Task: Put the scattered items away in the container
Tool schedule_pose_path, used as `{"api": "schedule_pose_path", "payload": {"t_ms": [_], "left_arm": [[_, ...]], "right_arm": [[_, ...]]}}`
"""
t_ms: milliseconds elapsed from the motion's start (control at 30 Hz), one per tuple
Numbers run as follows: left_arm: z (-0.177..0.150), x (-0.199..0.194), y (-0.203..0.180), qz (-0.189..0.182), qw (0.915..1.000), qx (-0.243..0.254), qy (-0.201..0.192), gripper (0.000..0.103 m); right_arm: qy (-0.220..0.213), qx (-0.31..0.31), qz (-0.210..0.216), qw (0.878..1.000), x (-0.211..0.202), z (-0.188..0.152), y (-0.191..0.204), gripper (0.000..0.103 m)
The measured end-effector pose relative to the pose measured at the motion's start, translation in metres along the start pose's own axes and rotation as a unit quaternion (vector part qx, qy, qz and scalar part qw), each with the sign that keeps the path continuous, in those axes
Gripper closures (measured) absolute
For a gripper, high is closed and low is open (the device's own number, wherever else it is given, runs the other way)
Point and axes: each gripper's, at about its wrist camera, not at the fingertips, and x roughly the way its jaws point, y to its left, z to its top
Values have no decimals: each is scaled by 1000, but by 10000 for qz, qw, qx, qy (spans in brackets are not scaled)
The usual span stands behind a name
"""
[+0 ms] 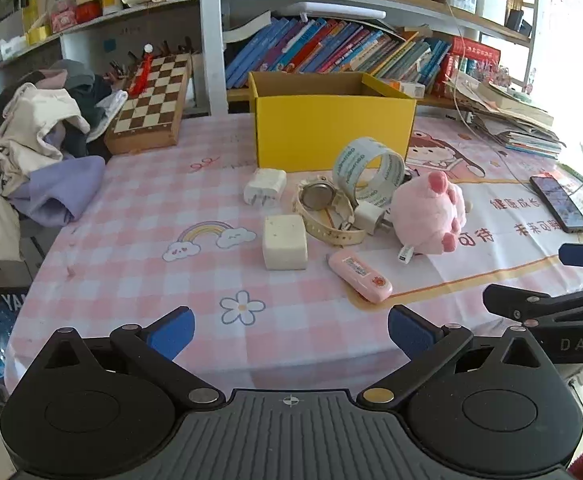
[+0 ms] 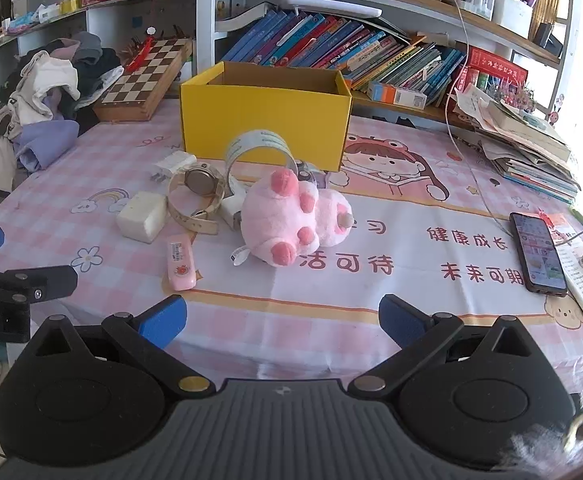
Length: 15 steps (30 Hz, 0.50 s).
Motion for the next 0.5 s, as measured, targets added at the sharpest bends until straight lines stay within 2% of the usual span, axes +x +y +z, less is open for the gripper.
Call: {"api": "schedule_pose_path", "payload": {"t_ms": [233,500], "left_arm": [[-1,3,-7,-35,9998,8,178,0],[-1,4,-5,-63,9998,19,178,0]], "right_arm": [[9,-31,-42,10000,0,3,-2,0],[31,10,-56,10000,1,-1,-1,0]]}}
